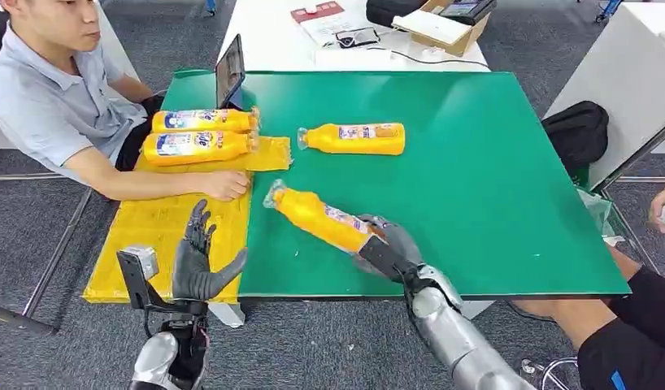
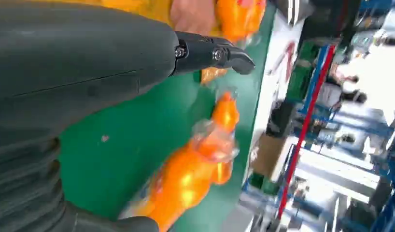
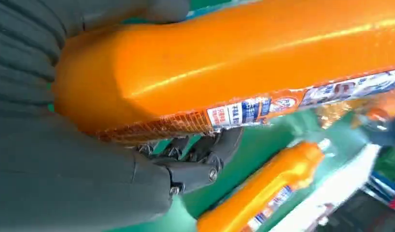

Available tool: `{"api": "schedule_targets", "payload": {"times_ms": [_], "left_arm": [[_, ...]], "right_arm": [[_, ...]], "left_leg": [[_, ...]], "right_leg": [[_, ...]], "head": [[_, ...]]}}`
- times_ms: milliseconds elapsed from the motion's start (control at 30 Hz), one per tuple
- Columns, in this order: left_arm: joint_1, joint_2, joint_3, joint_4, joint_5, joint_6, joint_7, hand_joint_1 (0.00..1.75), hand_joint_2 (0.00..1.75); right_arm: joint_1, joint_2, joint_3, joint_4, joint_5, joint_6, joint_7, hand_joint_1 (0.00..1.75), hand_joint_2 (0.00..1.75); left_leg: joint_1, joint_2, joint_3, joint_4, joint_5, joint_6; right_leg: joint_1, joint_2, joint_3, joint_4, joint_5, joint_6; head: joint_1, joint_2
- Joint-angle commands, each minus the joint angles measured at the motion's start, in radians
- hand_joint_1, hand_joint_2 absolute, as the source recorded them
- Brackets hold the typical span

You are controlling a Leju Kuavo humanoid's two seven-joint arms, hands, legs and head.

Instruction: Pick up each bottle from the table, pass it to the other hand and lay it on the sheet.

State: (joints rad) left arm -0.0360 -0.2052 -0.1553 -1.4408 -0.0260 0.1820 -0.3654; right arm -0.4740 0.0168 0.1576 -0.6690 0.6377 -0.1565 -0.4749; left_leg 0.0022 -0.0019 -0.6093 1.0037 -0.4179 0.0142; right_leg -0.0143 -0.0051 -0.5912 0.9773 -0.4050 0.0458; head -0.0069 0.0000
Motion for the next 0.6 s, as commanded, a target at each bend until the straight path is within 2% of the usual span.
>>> {"api": "schedule_targets", "payload": {"times_ms": [33,133,433,600], "left_arm": [[-0.033,0.03,-0.047,0.141,0.112,-0.147,0.06,0.0,1.75],[-0.033,0.03,-0.059,0.143,0.119,-0.179,0.069,0.0,1.75],[-0.015,0.053,-0.112,0.095,0.192,-0.32,0.055,0.0,1.75],[-0.042,0.032,-0.121,0.091,0.241,-0.322,0.083,0.0,1.75]], "right_arm": [[0.092,0.061,0.001,-0.259,-0.217,0.068,-0.045,1.71,1.75],[0.1,0.064,0.014,-0.297,-0.219,0.054,-0.053,1.68,1.75],[0.108,0.077,0.064,-0.331,-0.214,0.047,-0.08,1.59,1.75],[0.122,0.119,0.127,-0.362,-0.212,0.057,-0.101,1.54,1.75]], "left_leg": [[0.0,0.0,0.001,-0.001,-0.001,-0.001],[-0.001,-0.001,-0.004,-0.001,0.0,0.0],[0.0,0.0,-0.005,0.0,-0.001,-0.001],[0.0,0.001,-0.005,0.0,-0.001,-0.001]], "right_leg": [[0.0,0.0,0.001,0.0,-0.001,-0.002],[-0.001,0.0,-0.004,0.0,-0.001,-0.001],[0.0,0.0,-0.005,0.0,-0.001,-0.001],[0.0,0.001,-0.004,0.001,-0.001,-0.002]], "head": [[0.0,0.0],[-0.001,0.0],[0.0,0.0],[0.0,0.0]]}}
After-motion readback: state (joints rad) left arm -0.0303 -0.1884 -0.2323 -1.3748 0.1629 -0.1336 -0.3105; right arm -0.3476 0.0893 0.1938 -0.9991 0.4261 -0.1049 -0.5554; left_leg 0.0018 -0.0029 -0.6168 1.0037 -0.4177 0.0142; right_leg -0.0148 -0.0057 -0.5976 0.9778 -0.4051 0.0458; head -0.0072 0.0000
